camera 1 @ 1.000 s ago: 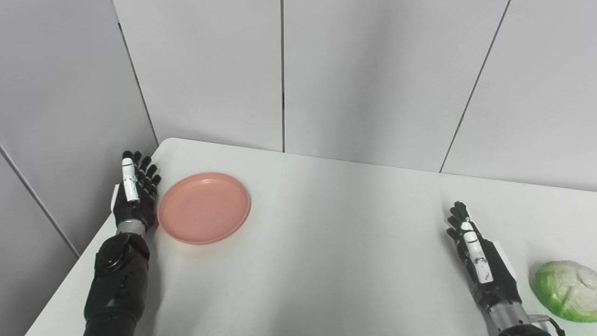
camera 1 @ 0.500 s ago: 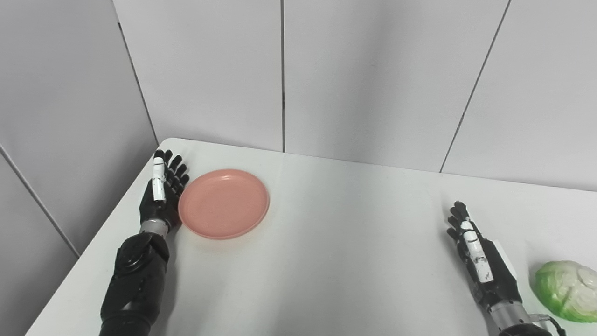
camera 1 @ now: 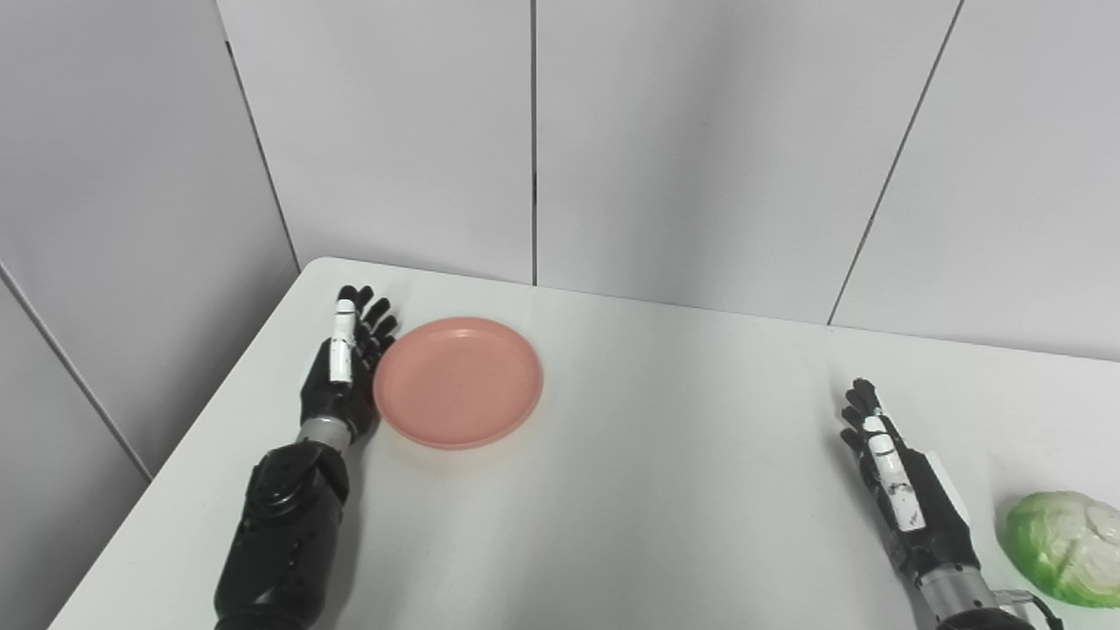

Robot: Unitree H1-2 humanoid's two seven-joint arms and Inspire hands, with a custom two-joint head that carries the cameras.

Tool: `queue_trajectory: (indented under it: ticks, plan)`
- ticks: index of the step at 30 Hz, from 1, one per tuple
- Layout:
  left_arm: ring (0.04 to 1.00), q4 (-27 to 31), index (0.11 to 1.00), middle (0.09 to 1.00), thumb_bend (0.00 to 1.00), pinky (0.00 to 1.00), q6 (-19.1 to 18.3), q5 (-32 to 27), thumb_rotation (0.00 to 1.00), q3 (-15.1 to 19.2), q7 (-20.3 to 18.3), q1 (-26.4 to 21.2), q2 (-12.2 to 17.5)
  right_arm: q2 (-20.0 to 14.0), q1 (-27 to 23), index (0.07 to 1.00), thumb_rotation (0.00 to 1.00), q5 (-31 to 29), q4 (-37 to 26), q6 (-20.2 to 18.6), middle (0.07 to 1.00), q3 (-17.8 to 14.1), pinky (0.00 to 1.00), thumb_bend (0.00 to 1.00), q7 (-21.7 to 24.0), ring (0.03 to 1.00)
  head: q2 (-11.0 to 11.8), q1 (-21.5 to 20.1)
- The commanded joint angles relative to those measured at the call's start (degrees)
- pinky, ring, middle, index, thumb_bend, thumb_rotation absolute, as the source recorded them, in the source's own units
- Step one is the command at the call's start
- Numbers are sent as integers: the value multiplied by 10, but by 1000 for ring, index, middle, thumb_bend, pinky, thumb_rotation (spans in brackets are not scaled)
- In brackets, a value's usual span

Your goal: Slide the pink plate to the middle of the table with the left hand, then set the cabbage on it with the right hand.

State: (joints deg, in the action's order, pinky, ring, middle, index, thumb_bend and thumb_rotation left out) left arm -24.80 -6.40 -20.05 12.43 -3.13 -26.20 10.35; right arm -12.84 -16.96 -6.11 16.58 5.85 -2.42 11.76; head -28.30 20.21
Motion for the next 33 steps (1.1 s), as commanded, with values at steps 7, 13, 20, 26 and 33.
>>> queue_trajectory:
  ticks: [7,13,20,26,33]
  plan:
    - [951,66,951,950,606,958,-55,17,1000,-43,-16,5,-24,-1,1,1000,1000,-11,-12,-16,1000,-1,1000,157,5,1000,-2,-6]
    - [949,98,949,952,603,943,-77,25,1000,-71,-25,16,-32,1,4,1000,1000,-3,-20,-22,1000,1,1000,149,-3,1000,-2,-12]
    - [969,128,975,974,602,989,-76,44,1000,-107,-40,29,-43,4,6,1000,1000,1,-22,-18,1000,3,1000,163,-4,997,-1,-27]
    - [999,156,1000,1000,608,1000,-92,61,1000,-132,-45,39,-55,8,6,1000,1000,-4,-24,-29,1000,3,1000,182,-4,1000,-4,-44]
    - [983,140,998,993,598,1000,-77,102,1000,-162,-46,49,-80,15,10,997,1000,16,-30,-27,991,11,997,201,-19,978,-8,-69]
